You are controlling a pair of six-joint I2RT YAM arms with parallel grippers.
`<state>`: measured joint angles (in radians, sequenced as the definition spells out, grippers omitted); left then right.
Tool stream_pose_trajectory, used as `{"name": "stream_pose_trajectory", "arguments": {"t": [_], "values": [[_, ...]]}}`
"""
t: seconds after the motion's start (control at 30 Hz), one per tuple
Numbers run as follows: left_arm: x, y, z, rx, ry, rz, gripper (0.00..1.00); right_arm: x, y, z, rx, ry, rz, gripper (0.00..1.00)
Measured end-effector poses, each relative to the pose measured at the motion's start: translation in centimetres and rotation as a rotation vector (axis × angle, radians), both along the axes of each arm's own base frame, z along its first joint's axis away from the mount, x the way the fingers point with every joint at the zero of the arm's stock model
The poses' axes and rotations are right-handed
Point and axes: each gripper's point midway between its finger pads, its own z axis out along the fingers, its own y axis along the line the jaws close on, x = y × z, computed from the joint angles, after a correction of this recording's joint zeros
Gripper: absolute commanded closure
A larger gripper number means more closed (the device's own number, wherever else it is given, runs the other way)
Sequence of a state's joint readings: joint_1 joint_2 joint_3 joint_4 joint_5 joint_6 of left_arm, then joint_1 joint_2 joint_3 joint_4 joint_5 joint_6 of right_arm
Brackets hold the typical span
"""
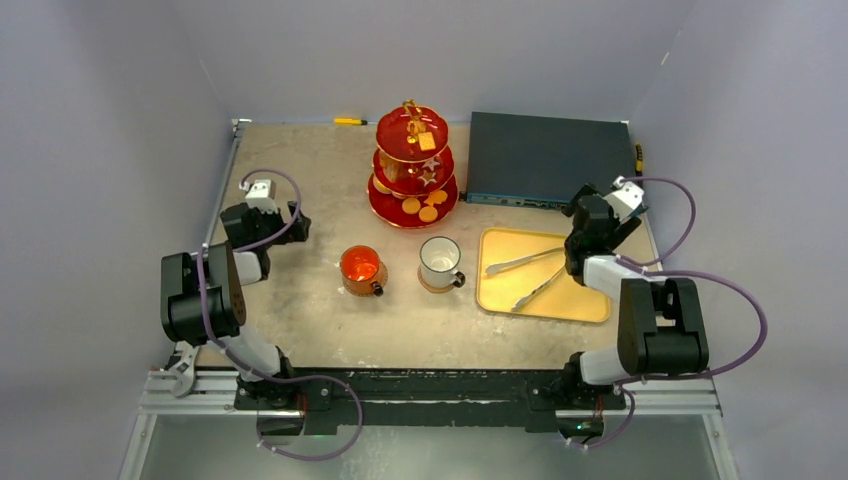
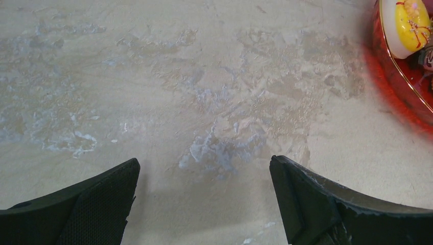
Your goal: Serve the afternoon tea
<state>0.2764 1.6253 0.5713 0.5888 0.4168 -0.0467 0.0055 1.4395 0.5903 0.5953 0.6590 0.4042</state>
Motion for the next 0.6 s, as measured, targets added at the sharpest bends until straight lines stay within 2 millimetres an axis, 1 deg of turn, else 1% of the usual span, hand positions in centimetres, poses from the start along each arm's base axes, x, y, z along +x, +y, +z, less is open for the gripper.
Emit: {"name": "stream_pose_trajectory", "arguments": {"t": [0.07, 0.13, 0.27, 0.3, 0.37, 0.43, 0.57, 0.6], "values": [[0.2, -0.1, -0.3, -0.016, -0.023, 0.01, 0.01, 0.0, 0.2, -0.1, -0.009, -0.019, 0.024, 0.02], [0.0, -0.3, -0.7, -0.041, -0.039, 0.02, 0.01, 0.2, 0.5, 0.1, -0.014, -0.038, 0.047, 0.02], [-1.1, -1.3, -1.2, -0.083, -0.082, 0.021, 0.01, 0.9, 1.4, 1.6, -0.051, -0.105, 0.129, 0.02], [-1.2, -1.5, -1.0, -0.084, -0.094, 0.019, 0.01, 0.7, 1.6, 1.8, -0.059, -0.12, 0.148, 0.02], [-1.1, -1.8, -0.5, -0.082, -0.128, 0.013, 0.01, -0.3, 2.1, 2.1, -0.08, -0.159, 0.188, 0.02], [-1.3, -2.1, 0.1, -0.071, -0.165, 0.007, 0.01, -1.5, 2.4, 1.9, -0.1, -0.193, 0.215, 0.02], [-2.3, -2.9, 0.8, -0.037, -0.226, 0.003, 0.01, -2.9, 2.7, 0.1, -0.121, -0.189, 0.242, 0.02], [-2.7, -3.9, 0.9, -0.024, -0.238, -0.021, 0.01, -2.8, 2.7, -0.1, -0.126, -0.191, 0.249, 0.02]]}}
